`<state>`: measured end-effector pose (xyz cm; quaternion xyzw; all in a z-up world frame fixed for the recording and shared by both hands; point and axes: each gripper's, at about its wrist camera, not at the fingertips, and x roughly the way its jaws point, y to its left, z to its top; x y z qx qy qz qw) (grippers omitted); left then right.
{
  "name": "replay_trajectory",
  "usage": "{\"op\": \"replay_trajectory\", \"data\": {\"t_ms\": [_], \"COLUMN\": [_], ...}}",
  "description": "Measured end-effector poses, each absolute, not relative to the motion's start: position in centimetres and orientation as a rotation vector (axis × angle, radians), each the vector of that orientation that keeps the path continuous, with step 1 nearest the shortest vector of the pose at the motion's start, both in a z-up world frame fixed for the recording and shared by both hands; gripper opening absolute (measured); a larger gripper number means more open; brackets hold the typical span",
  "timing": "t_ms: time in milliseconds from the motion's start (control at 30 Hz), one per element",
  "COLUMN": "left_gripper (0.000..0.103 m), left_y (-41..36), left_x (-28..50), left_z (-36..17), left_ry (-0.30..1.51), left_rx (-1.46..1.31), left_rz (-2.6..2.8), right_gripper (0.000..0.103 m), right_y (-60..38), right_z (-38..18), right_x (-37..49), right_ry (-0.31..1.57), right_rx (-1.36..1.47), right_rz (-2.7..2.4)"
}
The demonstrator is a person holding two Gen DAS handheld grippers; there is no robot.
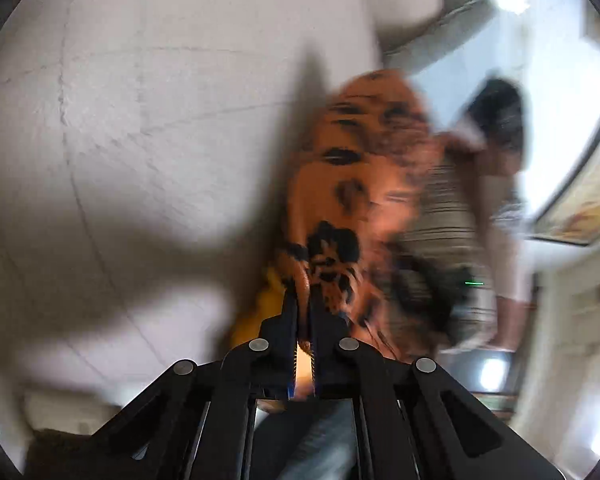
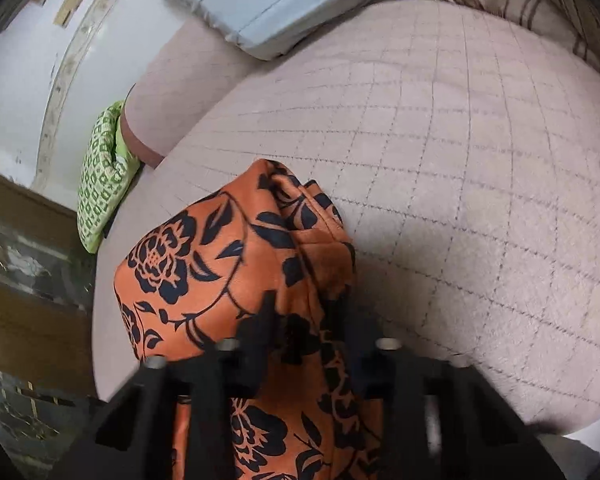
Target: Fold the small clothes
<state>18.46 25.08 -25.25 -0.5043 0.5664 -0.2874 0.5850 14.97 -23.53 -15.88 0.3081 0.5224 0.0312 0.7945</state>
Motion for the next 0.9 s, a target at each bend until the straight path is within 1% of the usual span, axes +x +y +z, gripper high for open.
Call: {"op": "replay_trajectory", "data": {"t_ms": [33, 67, 167, 200, 267, 300, 333, 367, 400, 433, 467, 533, 633, 733, 767, 900], "left_gripper": [0.003, 0.003, 0.004, 0.005, 0.007, 0.007, 0.01, 0.014, 0.026, 0.036, 0.04, 0.053, 0.062, 0.062, 0.062, 0.062], "left_y": [25.6, 26.0, 25.9, 25.5, 25.3, 25.2, 25.1, 24.9, 24.7, 24.4, 23.9, 23.4, 21.6, 17.9, 17.7, 16.9], "left_x": [17.9, 17.5, 17.4, 17.3, 17.2, 17.3, 17.1, 16.9, 16.7, 16.6, 16.5, 16.8, 18.4, 20.8, 21.2, 22.1], "left_z": [-24.9, -25.2, -27.8, -28.2, -27.1, -26.0, -24.8, -23.3, -21.7, -20.1, -19.1, -17.2, -16.3, -18.0, -18.8, -21.1], "left_ry": [1.295, 1.3, 1.436, 1.454, 1.427, 1.4, 1.366, 1.327, 1.277, 1.224, 1.184, 1.122, 1.118, 1.198, 1.214, 1.273], "left_rx": [-1.202, -1.209, -1.06, -1.03, -1.014, -0.967, -0.896, -0.816, -0.745, -0.699, -0.664, -0.6, -0.531, -0.487, -0.506, -0.548], "left_rz": [-0.681, -0.675, -0.534, -0.527, -0.525, -0.534, -0.536, -0.529, -0.527, -0.531, -0.532, -0.537, -0.525, -0.575, -0.603, -0.615], "right_gripper": [0.018, 0.016, 0.016, 0.018, 0.035, 0.036, 0.037, 0.041, 0.046, 0.062, 0.076, 0.082, 0.082, 0.082, 0.082, 0.082], "right_y": [-23.5, -23.5, -23.3, -23.1, -22.8, -22.7, -22.8, -23.0, -23.3, -23.5, -24.0, -24.7, -25.5, -25.6, -25.6, -25.0], "right_z": [-15.5, -15.3, -16.0, -16.2, -16.5, -16.3, -15.9, -15.3, -14.6, -14.0, -13.5, -13.3, -15.4, -18.5, -19.3, -20.5], "right_x": [14.7, 14.5, 14.8, 15.1, 15.5, 15.4, 15.3, 14.9, 14.5, 14.2, 13.7, 13.5, 14.6, 16.0, 16.2, 15.7], "right_ry": [1.112, 1.111, 1.147, 1.159, 1.182, 1.176, 1.155, 1.121, 1.082, 1.048, 1.009, 0.985, 1.081, 1.221, 1.26, 1.327], "right_rx": [0.648, 0.634, 0.607, 0.6, 0.579, 0.563, 0.566, 0.583, 0.607, 0.632, 0.66, 0.695, 0.784, 0.865, 0.876, 0.925], "right_rz": [0.061, 0.049, 0.01, 0.01, 0.001, -0.007, 0.007, 0.038, 0.073, 0.099, 0.119, 0.129, 0.158, 0.174, 0.161, 0.243]}}
